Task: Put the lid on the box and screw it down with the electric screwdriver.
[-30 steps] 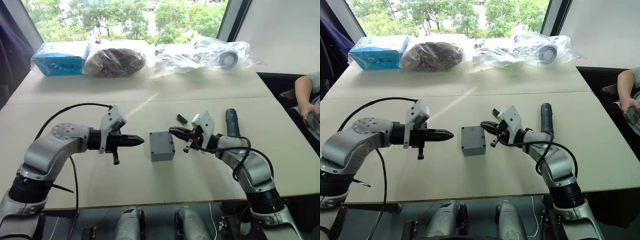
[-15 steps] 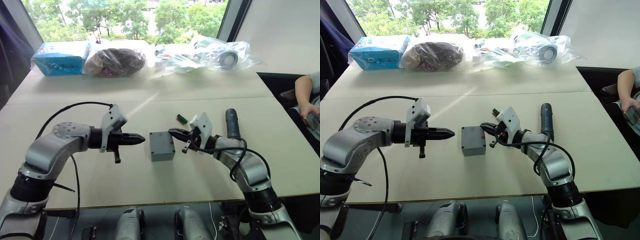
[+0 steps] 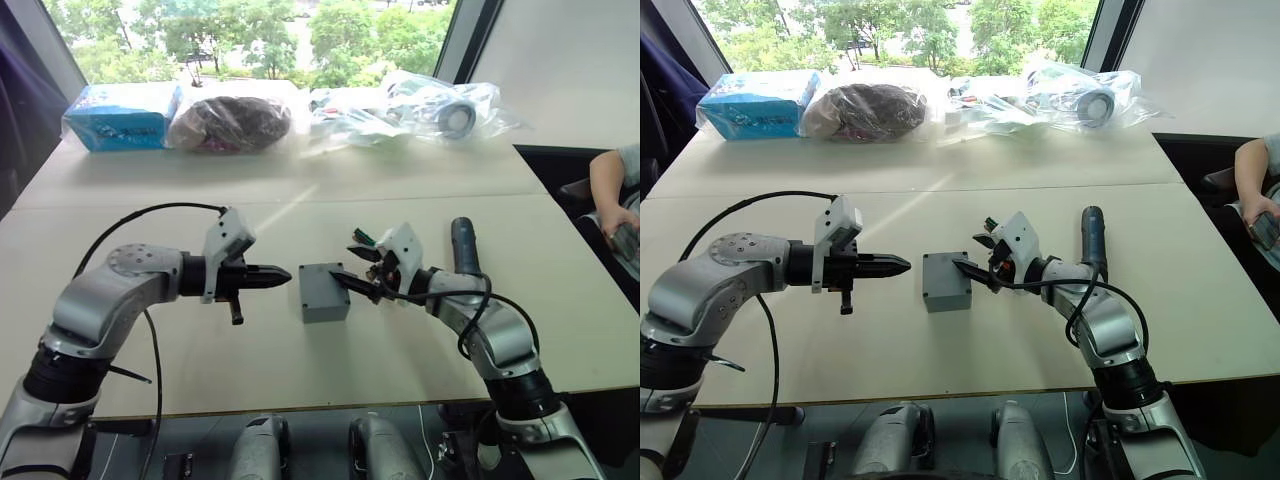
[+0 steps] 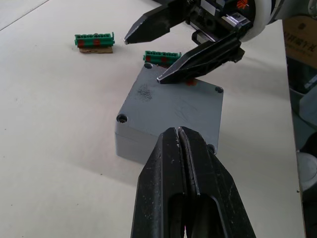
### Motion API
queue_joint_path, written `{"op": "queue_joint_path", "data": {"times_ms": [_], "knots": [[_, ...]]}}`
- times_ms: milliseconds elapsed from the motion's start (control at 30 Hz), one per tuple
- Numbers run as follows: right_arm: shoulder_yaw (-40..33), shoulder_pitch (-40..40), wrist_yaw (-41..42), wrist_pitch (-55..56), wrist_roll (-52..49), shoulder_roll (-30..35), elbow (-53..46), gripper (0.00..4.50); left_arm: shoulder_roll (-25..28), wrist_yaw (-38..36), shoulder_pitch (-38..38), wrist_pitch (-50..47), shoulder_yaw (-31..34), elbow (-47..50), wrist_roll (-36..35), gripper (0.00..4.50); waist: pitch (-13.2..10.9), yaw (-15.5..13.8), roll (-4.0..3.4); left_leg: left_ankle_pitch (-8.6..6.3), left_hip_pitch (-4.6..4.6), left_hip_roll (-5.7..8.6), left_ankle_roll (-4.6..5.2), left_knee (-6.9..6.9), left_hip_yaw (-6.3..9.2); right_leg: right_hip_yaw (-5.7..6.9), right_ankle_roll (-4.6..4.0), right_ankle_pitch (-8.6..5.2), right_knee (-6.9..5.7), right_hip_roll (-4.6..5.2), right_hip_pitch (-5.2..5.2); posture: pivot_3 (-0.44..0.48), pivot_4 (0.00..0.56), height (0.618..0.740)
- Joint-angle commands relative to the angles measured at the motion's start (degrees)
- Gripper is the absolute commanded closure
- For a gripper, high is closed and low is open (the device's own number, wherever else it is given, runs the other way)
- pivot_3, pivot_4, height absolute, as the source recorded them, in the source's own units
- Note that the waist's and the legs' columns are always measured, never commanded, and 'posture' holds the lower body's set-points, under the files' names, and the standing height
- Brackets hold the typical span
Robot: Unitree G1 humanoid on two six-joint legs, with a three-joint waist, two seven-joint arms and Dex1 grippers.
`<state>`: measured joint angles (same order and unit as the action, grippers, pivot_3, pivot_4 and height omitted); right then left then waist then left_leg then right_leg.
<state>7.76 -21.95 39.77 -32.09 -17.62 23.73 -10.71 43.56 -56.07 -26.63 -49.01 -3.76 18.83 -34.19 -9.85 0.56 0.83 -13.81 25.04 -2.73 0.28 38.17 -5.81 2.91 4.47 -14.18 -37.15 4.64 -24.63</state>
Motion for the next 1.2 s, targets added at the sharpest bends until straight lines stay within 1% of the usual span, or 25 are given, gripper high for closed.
{"op": "queue_joint_path", "data": {"times_ms": [33,167,200,333,367,400,467,500,567,633,767,933,1033,1200], "knots": [[-4.25,-2.03,-0.23,-3.06,-3.07,1.39,-3.36,0.35,-0.83,0.33,-0.66,1.37,0.34,0.70,-0.14,4.50,0.00,0.01,0.00,0.00,0.00,0.00,0.00,0.00,0.00,0.00,0.00,0.00,0.00,0.00,0.00,0.000,0.150,0.740],[-12.54,-5.38,-3.46,-13.83,-8.75,4.50,-6.14,0.35,-2.43,0.49,-2.50,0.81,1.20,1.20,-1.77,4.50,-0.01,-0.08,0.00,0.00,0.00,0.00,0.00,0.00,0.01,0.00,0.00,0.00,0.00,0.00,0.00,0.000,0.150,0.740],[-14.24,-6.51,-3.85,-17.07,-9.77,6.17,-6.33,0.16,-2.61,0.28,-2.98,0.90,0.98,1.47,-1.82,4.50,0.00,-0.09,0.01,0.00,0.01,0.00,0.00,0.01,0.01,0.00,0.00,0.00,0.00,0.01,0.00,0.000,0.150,0.740],[-20.20,-14.62,-6.25,-34.31,-12.06,15.87,-2.40,0.16,-3.57,-1.32,-4.88,1.76,-1.40,3.37,-2.04,4.50,-0.02,-0.13,-0.02,-0.01,0.01,0.01,0.01,0.00,0.01,0.00,-0.01,0.00,0.02,0.04,0.00,0.000,0.150,0.740],[-20.70,-17.09,-7.59,-39.62,-11.72,17.77,0.06,0.16,-3.88,-1.63,-5.31,2.05,-2.10,3.59,-1.89,4.50,-0.02,-0.08,-0.02,-0.02,0.01,0.01,0.03,0.00,0.00,0.00,-0.01,0.00,0.05,0.04,0.00,0.000,0.150,0.740],[-19.57,-19.67,-7.90,-46.37,-11.11,20.99,3.22,0.16,-4.07,-2.29,-5.72,2.67,-3.01,3.68,-1.50,4.50,-0.02,-0.05,-0.02,-0.03,0.00,0.00,0.05,0.00,0.01,-0.01,-0.01,0.00,0.05,0.04,0.00,0.000,0.150,0.740],[-15.61,-22.45,-6.14,-56.07,-11.62,27.13,7.12,0.16,-4.37,-3.24,-6.35,3.65,-4.57,3.57,-0.75,4.50,-0.02,-0.15,-0.03,-0.03,0.01,0.01,0.06,-0.04,-0.01,-0.04,-0.03,0.00,0.05,0.04,-0.03,0.000,0.150,0.740],[-12.65,-22.55,-4.11,-57.18,-12.02,30.58,8.36,0.16,-4.70,-3.68,-6.52,4.37,-5.50,3.20,-0.27,4.50,-0.02,-0.16,-0.03,-0.04,0.02,0.01,0.07,-0.03,-0.02,-0.02,-0.08,-0.03,0.07,0.03,-0.02,0.000,0.150,0.740],[-8.45,-23.09,-1.30,-57.41,-12.33,34.56,11.55,0.16,-5.53,-4.13,-6.69,5.44,-7.08,2.44,0.43,4.50,-0.01,-0.07,-0.03,-0.08,0.02,0.00,0.13,-0.05,-0.01,-0.03,-0.20,-0.10,0.11,0.03,-0.03,0.000,0.150,0.740],[-5.91,-25.06,1.19,-59.54,-13.81,35.95,16.35,0.16,-6.21,-4.56,-6.52,6.52,-8.37,1.89,1.27,4.50,-0.01,0.19,-0.02,-0.10,0.02,0.03,0.17,-0.06,0.00,-0.07,-0.20,-0.09,0.14,0.04,-0.03,0.000,0.150,0.740],[-1.57,-29.26,3.72,-60.38,-13.81,35.51,23.02,0.16,-6.89,-4.35,-6.40,7.27,-8.71,1.54,1.91,4.50,-0.02,0.45,-0.04,-0.12,-0.02,0.02,0.21,-0.05,-0.08,-0.30,-0.03,0.00,0.12,-0.03,-0.10,0.000,0.150,0.740],[5.41,-33.35,6.33,-55.19,-10.14,33.55,33.25,0.16,-6.44,-4.02,-5.03,6.87,-8.01,3.10,1.46,4.50,-0.02,0.10,-0.04,-0.12,0.00,0.03,0.22,-0.05,-0.11,-0.31,-0.02,0.00,0.14,-0.03,-0.13,0.000,0.150,0.740],[10.06,-34.20,9.12,-50.64,-7.74,33.02,36.00,0.16,-5.84,-3.78,-4.33,6.34,-7.57,4.27,1.04,4.50,-0.02,-0.07,-0.04,-0.13,0.05,0.05,0.23,-0.03,-0.10,-0.31,-0.02,0.00,0.15,0.00,-0.14,0.000,0.150,0.740],[14.33,-36.14,12.44,-47.30,-4.53,30.28,41.57,0.16,-5.21,-2.78,-3.72,5.55,-7.04,5.58,0.78,4.50,-0.02,0.11,-0.04,-0.13,0.14,0.06,0.23,0.02,-0.12,-0.31,0.00,0.01,0.12,0.00,-0.23,0.000,0.150,0.740]]}}
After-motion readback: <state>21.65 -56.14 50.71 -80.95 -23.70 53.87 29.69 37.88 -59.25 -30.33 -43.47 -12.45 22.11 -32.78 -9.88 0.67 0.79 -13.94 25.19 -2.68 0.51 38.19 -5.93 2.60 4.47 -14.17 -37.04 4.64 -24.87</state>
